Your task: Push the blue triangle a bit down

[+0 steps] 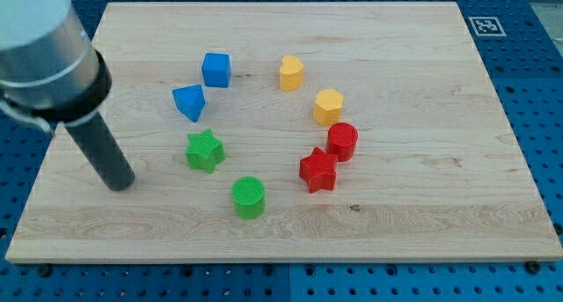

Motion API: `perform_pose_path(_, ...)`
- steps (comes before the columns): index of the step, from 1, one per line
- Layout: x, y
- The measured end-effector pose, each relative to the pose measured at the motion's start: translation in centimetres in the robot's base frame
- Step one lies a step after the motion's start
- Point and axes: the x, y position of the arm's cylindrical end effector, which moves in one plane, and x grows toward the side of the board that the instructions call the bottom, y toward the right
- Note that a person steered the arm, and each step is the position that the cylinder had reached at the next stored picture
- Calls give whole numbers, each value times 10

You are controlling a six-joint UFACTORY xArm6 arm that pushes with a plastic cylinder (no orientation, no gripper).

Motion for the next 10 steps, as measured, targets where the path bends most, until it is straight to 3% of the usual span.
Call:
perform_pose_path(2, -120, 0)
perform_pose_path(7, -150, 13)
perform_pose_path(10, -113, 57)
